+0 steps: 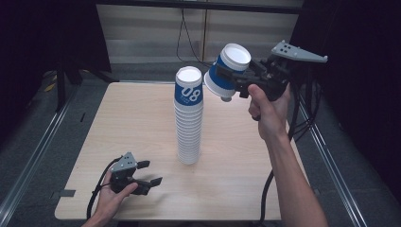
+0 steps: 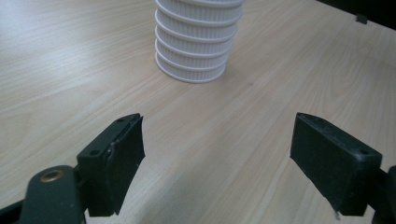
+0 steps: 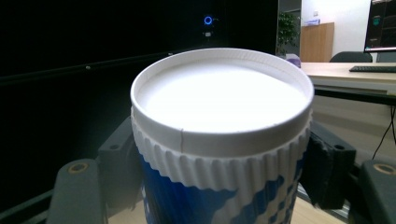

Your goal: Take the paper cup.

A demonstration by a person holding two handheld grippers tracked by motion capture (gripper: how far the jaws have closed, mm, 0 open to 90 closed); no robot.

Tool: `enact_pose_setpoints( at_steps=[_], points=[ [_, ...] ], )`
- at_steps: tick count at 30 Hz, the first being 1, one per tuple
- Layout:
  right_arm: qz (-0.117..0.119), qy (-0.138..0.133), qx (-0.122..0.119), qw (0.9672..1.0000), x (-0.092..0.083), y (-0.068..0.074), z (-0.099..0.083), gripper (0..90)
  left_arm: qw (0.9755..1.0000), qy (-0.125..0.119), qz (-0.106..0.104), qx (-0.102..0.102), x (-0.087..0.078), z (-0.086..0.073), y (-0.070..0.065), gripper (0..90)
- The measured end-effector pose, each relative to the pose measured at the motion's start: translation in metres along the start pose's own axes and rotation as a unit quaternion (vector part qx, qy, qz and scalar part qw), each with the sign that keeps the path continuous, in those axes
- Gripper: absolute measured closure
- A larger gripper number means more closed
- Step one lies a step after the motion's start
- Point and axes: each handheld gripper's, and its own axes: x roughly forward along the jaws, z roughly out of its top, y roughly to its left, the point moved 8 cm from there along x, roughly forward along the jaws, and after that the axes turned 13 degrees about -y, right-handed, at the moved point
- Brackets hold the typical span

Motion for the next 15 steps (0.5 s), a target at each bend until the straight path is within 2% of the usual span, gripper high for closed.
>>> enact_pose_setpoints(
  at_steps=[5,7,9,12,15],
  points=[
    [-0.007,0.012,-0.002,0.9999,-0.01,-0.001,-0.014,27.0,1.0,-0.004,-0.003,-0.006,0.0,0.002,0.0,17.4],
    [-0.01,0.019,-0.003,0.9998,-0.013,-0.002,-0.02,27.0,0.9999,-0.004,0.006,-0.008,-0.001,0.003,0.001,17.3],
    [-0.013,0.021,-0.002,0.9997,-0.017,-0.005,-0.025,27.0,0.9998,-0.004,0.017,0.001,-0.001,0.004,0.003,17.4],
    [-0.018,0.027,0.001,0.9995,-0.025,-0.007,-0.034,27.0,0.9998,-0.009,0.014,-0.008,-0.002,0.006,0.003,17.4],
    [-0.025,0.04,-0.006,0.9989,-0.036,-0.008,-0.041,27.0,0.9998,-0.015,0.01,-0.007,-0.004,0.009,0.001,17.3]
  ],
)
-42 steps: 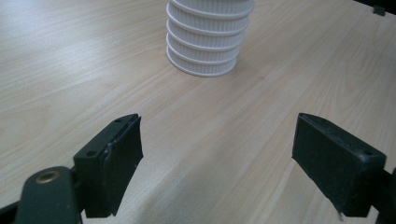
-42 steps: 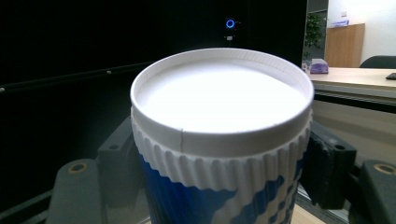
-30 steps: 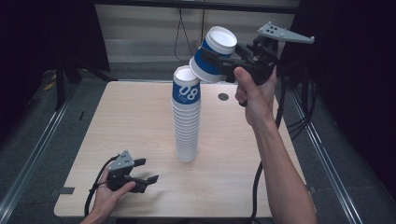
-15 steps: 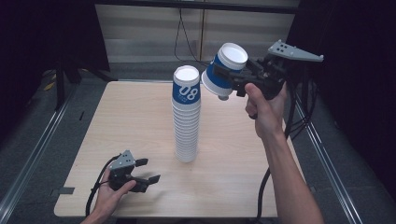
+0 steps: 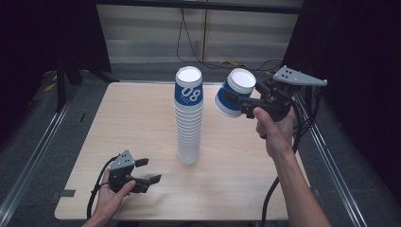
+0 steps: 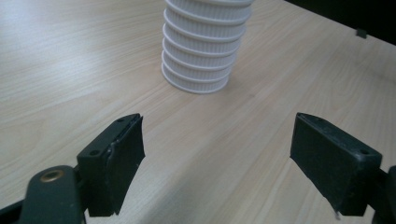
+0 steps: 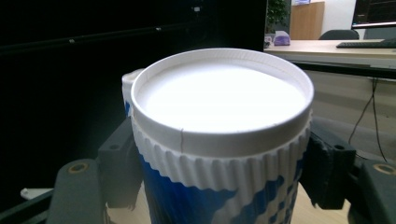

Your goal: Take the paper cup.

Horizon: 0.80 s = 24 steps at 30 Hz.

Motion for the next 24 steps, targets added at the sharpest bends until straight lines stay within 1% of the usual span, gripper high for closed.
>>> enact_pose_setpoints(
  at_steps=[1,2,4,5,7,9,10,12,14,15,17,18,19,21,22,23,24],
  points=[
    [0.0,0.0,0.001,1.0,-0.003,0.0,-0.002,27.0,1.0,-0.006,-0.001,-0.002,-0.001,0.001,-0.001,17.3],
    [-0.001,0.002,0.0,1.0,-0.006,-0.001,-0.005,27.0,1.0,-0.007,-0.007,-0.001,-0.001,0.002,-0.002,17.3],
    [-0.001,0.005,0.005,1.0,-0.01,-0.001,-0.013,27.0,1.0,-0.004,-0.006,0.001,-0.001,0.002,-0.003,17.2],
    [0.0,0.008,0.007,0.9999,-0.011,-0.002,-0.017,27.0,0.9999,-0.004,-0.014,-0.001,-0.001,0.002,-0.005,17.0],
    [-0.002,0.014,0.01,0.9999,-0.011,-0.003,-0.027,26.9,0.9999,-0.007,-0.016,0.0,0.0,0.003,-0.007,17.0],
    [-0.002,0.019,0.011,0.9998,-0.011,-0.003,-0.036,26.9,0.9997,-0.007,-0.023,-0.003,0.0,0.003,-0.008,17.0],
    [-0.002,0.021,0.014,0.9997,-0.012,-0.003,-0.039,26.9,0.9997,-0.006,-0.024,-0.004,0.001,0.004,-0.008,16.9],
    [-0.002,0.027,0.013,0.9995,-0.013,-0.003,-0.047,26.9,0.9995,-0.013,-0.026,-0.01,0.001,0.005,-0.008,16.3],
    [-0.004,0.031,0.014,0.9994,-0.015,-0.003,-0.055,26.9,0.9996,-0.017,-0.022,-0.008,0.001,0.007,-0.007,16.3],
    [-0.002,0.034,0.013,0.9993,-0.017,-0.002,-0.059,26.8,0.9994,-0.021,-0.025,-0.011,0.001,0.008,-0.007,16.3],
    [0.001,0.031,0.008,0.9995,-0.019,-0.001,-0.067,26.8,0.9994,-0.027,-0.021,-0.007,-0.001,0.009,-0.006,15.9],
    [0.002,0.035,0.011,0.9993,-0.02,-0.001,-0.072,26.8,0.9994,-0.026,-0.021,-0.006,0.0,0.008,-0.006,15.7],
    [0.005,0.04,0.014,0.9991,-0.02,0.0,-0.077,26.8,0.9993,-0.027,-0.024,-0.009,0.0,0.008,-0.006,15.8],
    [0.008,0.046,0.016,0.9988,-0.019,0.001,-0.084,26.8,0.9987,-0.037,-0.032,-0.014,0.002,0.009,-0.007,15.7],
    [0.011,0.047,0.018,0.9987,-0.018,0.002,-0.087,26.8,0.9987,-0.037,-0.032,-0.014,0.002,0.009,-0.007,15.7],
    [0.014,0.05,0.021,0.9984,-0.018,0.003,-0.089,26.8,0.9985,-0.038,-0.038,-0.015,0.003,0.01,-0.008,15.8],
    [0.012,0.049,0.02,0.9985,-0.018,0.003,-0.091,26.8,0.9985,-0.038,-0.038,-0.015,0.003,0.01,-0.008,15.8]
  ],
)
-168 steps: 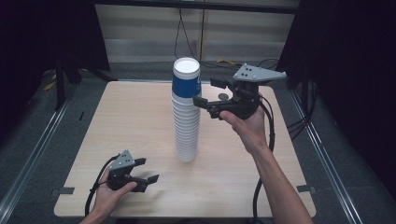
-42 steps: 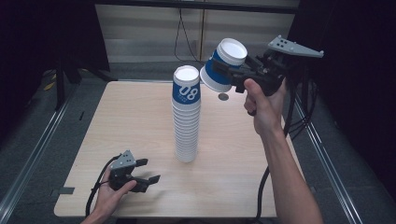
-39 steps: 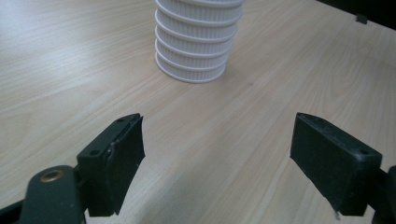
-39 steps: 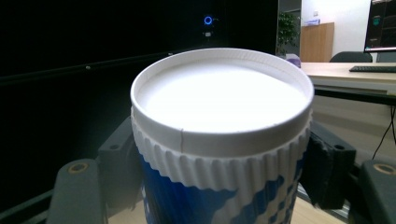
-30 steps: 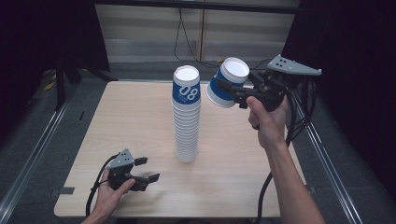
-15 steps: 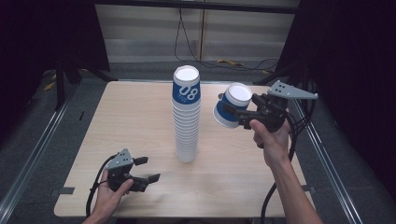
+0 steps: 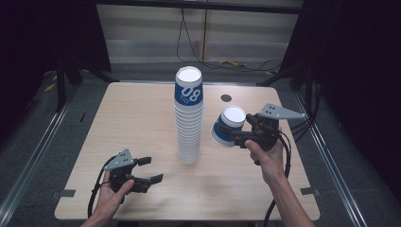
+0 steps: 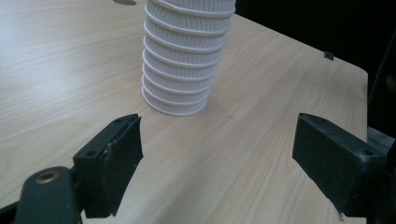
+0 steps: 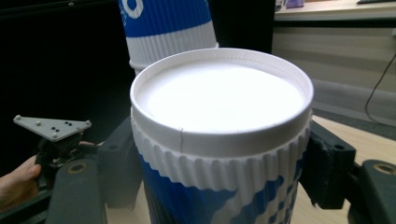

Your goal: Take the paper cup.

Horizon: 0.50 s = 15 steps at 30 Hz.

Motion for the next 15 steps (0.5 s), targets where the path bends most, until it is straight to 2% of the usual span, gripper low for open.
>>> enact_pose_setpoints(
  at_steps=[2,3,6,10,15],
  points=[
    [0.003,0.007,-0.004,1.0,0.001,0.001,-0.003,26.8,0.9999,0.003,0.008,0.012,0.001,0.001,0.001,15.8],
    [0.004,0.007,0.0,1.0,0.001,0.001,-0.004,26.8,0.9999,0.002,0.011,0.01,0.002,0.001,0.001,15.8],
    [0.01,0.006,0.008,0.9999,0.002,0.002,-0.01,26.8,1.0,0.009,-0.001,-0.002,0.003,0.003,-0.001,15.8],
    [0.019,0.011,0.014,0.9997,0.004,0.005,-0.02,26.8,0.9998,0.017,-0.004,0.007,0.006,0.01,-0.003,15.8],
    [0.038,0.013,0.022,0.999,0.009,0.011,-0.029,26.8,0.9993,0.011,-0.034,0.012,0.014,0.019,-0.009,15.8]
  ],
)
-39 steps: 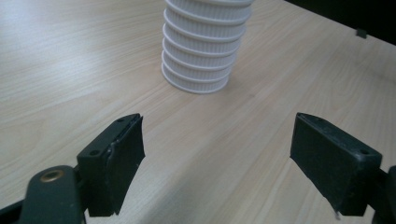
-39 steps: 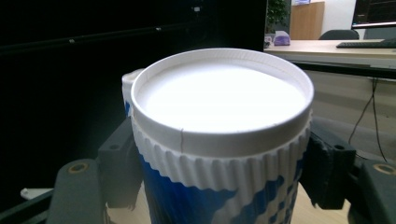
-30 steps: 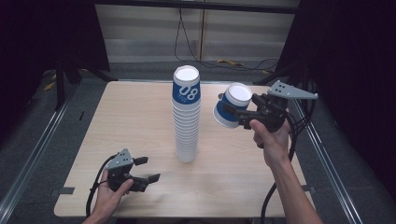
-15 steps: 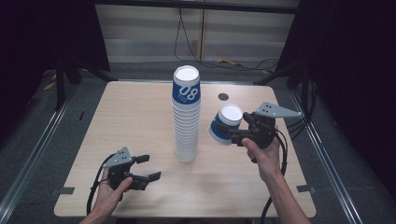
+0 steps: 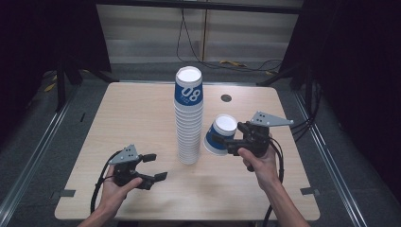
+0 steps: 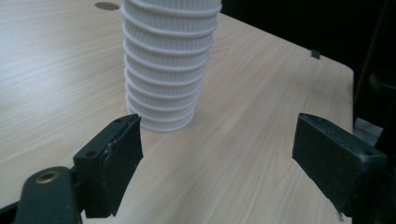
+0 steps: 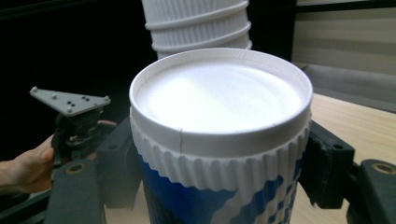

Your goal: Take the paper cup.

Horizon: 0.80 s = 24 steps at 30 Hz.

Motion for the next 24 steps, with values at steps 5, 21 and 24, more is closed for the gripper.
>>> enact_pose_setpoints(
  at_steps=[5,21,24],
  points=[
    [0.01,0.007,0.002,0.9999,0.003,0.003,-0.009,26.8,0.9998,-0.005,-0.014,0.011,0.012,0.014,-0.008,15.8],
    [0.046,0.029,0.025,0.9982,0.011,0.011,-0.043,26.9,0.997,-0.015,-0.072,0.025,0.049,0.032,-0.038,15.7],
    [0.056,0.022,0.024,0.9979,0.014,0.015,-0.046,26.9,0.9962,-0.008,-0.081,0.03,0.05,0.03,-0.041,16.1]
  ],
)
